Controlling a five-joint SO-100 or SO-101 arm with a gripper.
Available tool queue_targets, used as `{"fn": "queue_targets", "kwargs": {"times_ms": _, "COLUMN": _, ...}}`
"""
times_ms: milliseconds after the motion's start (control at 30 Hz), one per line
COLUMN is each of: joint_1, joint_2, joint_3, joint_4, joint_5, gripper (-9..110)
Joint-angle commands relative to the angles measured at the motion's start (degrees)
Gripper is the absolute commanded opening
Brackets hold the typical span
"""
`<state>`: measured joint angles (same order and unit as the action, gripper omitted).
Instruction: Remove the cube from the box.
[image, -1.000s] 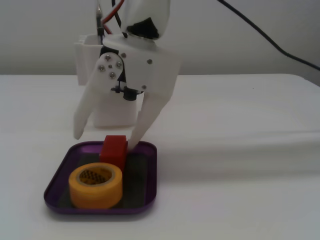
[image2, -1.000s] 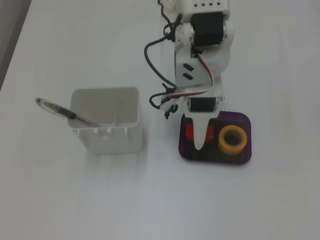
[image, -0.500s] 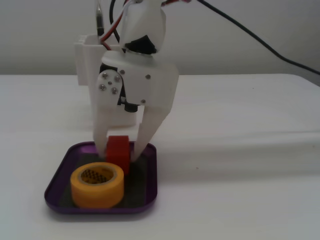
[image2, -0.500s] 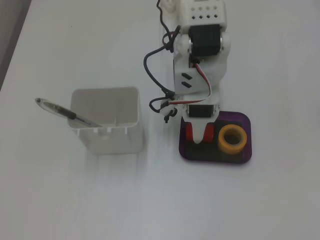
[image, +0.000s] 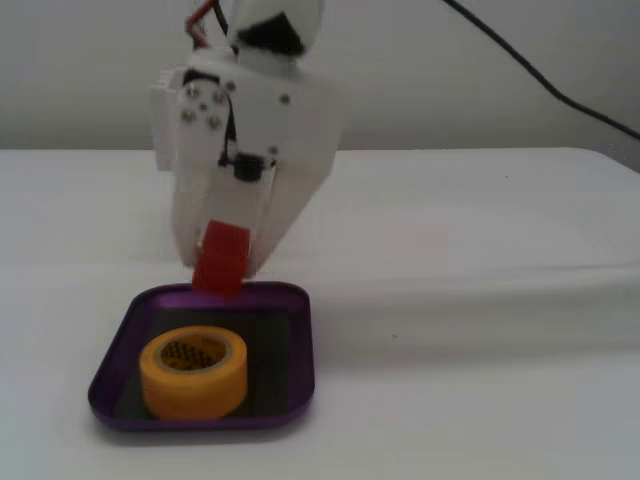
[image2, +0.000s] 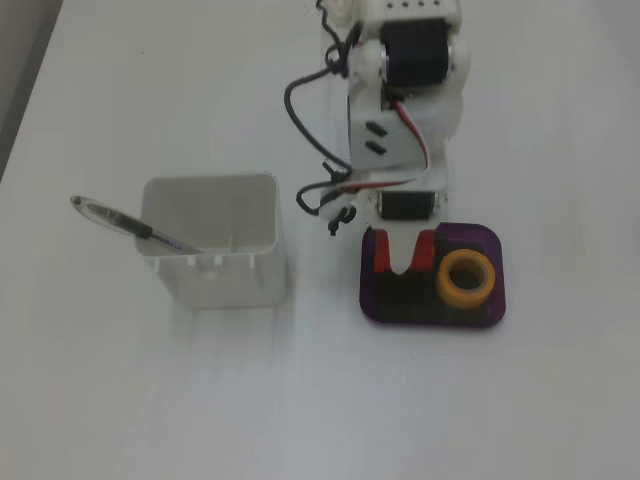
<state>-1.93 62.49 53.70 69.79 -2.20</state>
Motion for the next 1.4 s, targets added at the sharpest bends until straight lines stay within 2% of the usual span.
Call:
{"fn": "queue_targets", "kwargs": {"times_ms": 0, "joint_1": -0.4, "joint_2": 10.2, "joint_3": -5.9, "joint_4": 5.3, "joint_5": 0.2, "gripper": -1}}
{"fn": "queue_targets", "kwargs": {"times_ms": 267, "joint_1": 0.4, "joint_2": 23.3, "joint_3": -3.7, "joint_4": 15.3, "joint_5": 0.1, "gripper": -1}}
{"fn": "queue_targets", "kwargs": {"times_ms": 500, "joint_1": 0.6, "joint_2": 31.9, "joint_3": 16.0, "joint_4": 15.6, "joint_5": 0.0, "gripper": -1}}
{"fn": "queue_targets", "kwargs": {"times_ms": 667, "joint_1": 0.6, "joint_2": 38.6, "joint_3": 35.1, "joint_4": 3.6, "joint_5": -0.8, "gripper": -1}}
{"fn": "queue_targets", "kwargs": {"times_ms": 967, "joint_1": 0.7, "joint_2": 48.3, "joint_3": 67.2, "joint_4": -23.8, "joint_5": -9.3, "gripper": -1}}
{"fn": "queue_targets", "kwargs": {"times_ms": 1167, "joint_1": 0.7, "joint_2": 49.0, "joint_3": 75.1, "joint_4": -34.5, "joint_5": -11.6, "gripper": 0}}
{"fn": "queue_targets", "kwargs": {"times_ms": 1367, "joint_1": 0.7, "joint_2": 49.3, "joint_3": 76.1, "joint_4": -34.9, "joint_5": -12.1, "gripper": 6}}
